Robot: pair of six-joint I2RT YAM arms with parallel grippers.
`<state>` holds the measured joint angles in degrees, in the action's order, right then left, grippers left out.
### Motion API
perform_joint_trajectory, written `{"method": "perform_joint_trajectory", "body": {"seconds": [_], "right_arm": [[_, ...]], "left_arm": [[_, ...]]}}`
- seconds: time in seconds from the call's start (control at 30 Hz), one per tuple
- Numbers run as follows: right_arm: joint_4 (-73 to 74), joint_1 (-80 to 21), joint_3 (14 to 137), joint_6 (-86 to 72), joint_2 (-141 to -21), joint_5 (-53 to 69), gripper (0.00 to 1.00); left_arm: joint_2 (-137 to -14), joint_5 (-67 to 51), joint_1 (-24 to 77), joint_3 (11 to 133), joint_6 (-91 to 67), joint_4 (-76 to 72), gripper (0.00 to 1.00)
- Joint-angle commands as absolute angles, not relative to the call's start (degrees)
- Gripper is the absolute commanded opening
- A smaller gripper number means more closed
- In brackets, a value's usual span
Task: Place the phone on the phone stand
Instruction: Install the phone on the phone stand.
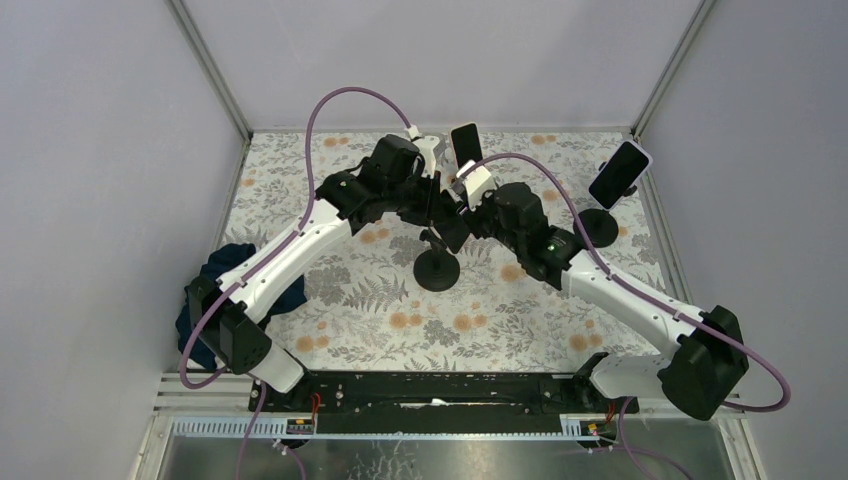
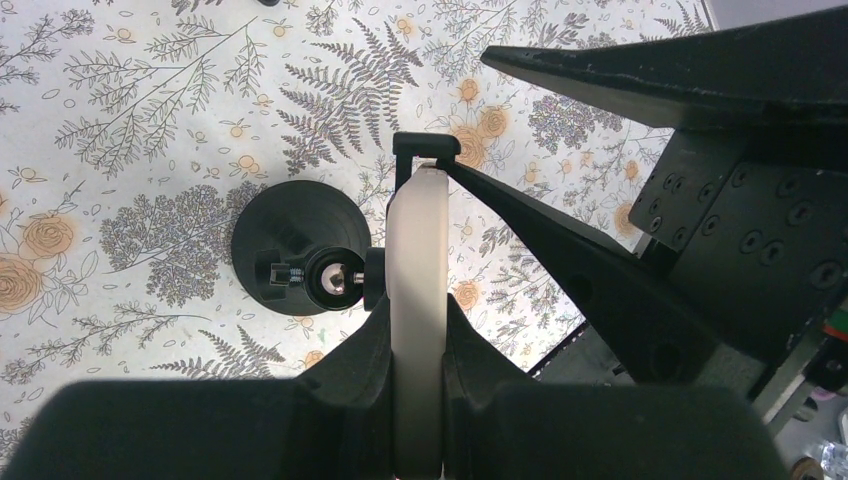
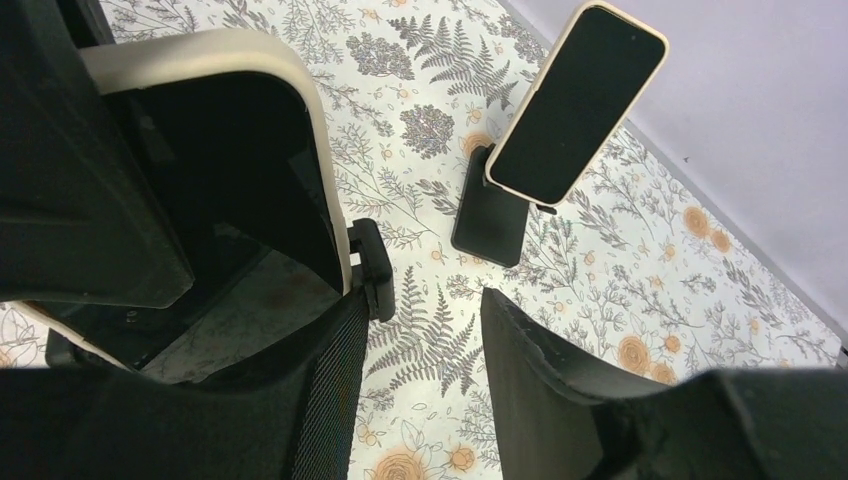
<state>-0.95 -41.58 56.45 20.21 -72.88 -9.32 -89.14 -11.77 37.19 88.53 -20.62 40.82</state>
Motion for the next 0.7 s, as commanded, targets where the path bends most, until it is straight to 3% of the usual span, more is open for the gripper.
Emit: {"method": "perform_joint_trajectory", "body": {"seconds": [0.0,0.33,0.67], "right_arm": [[6.51,-40.88,58.71,20.19,-70.57,-6.85,0.53],[14.04,-39.75,65.95,19.03,-72.71,-2.81,0.56],[11.19,-37.77,63.12,17.18,-73.67,-4.56,0.55]], "left_arm": [[-93.76,1.96,33.30,84.53,-16.79,51.91,0.00],[-94.14,2.61,33.30,85.11,-15.97,52.80,0.00],[-93.18,3.82,33.46,84.93,-14.95,53.16,0.00]]}}
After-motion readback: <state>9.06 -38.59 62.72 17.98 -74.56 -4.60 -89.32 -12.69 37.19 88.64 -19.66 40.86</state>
